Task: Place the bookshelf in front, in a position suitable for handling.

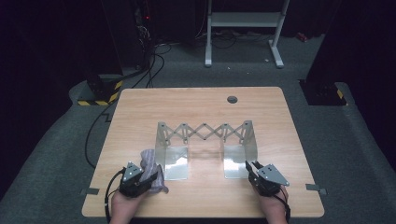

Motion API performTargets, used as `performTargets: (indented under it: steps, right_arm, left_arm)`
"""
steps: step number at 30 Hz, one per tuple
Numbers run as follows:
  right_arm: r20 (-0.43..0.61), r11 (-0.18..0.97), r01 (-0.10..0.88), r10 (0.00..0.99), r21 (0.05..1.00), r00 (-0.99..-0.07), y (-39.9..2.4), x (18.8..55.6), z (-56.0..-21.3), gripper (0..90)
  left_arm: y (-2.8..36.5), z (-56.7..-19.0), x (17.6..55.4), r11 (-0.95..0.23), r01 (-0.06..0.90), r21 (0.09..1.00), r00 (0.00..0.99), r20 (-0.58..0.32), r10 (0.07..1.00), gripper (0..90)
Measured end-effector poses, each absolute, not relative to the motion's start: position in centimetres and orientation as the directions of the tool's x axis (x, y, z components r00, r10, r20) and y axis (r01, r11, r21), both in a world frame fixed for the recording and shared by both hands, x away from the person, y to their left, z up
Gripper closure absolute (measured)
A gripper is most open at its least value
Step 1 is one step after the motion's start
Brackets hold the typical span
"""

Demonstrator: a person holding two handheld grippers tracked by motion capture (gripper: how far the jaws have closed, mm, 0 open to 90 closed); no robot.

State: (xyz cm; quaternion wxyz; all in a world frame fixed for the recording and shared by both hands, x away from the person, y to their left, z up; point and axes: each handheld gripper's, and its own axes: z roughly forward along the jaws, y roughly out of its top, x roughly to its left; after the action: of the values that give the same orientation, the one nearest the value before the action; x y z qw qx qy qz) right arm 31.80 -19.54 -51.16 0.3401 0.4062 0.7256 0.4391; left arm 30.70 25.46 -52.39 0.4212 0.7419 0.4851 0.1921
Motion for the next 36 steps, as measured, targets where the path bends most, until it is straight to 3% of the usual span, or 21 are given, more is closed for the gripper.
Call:
performTargets:
  steps: [7,14,31,36]
  right_arm:
    - [-0.139,0.286,0.294,0.89,0.912,-0.434,-19.6,31.9,-51.2,71.2]
    - [-0.139,0.286,0.293,0.89,0.912,-0.434,-19.7,31.8,-51.2,71.4]
    - [-0.142,0.289,0.288,0.887,0.913,-0.44,-19.8,31.8,-51.2,71.6]
    - [-0.143,0.291,0.289,0.886,0.912,-0.442,-19.7,31.8,-51.2,71.7]
  left_arm:
    - [25.3,-52.5,33.7,-0.172,0.559,0.812,0.447,-0.12,0.886,64.0]
    - [25.3,-52.0,34.0,-0.131,0.537,0.833,0.453,-0.153,0.878,64.1]
    - [25.5,-42.6,34.6,-0.091,0.323,0.942,0.48,-0.08,0.874,64.5]
    - [25.4,-41.9,34.5,-0.107,0.298,0.948,0.481,-0.053,0.875,64.5]
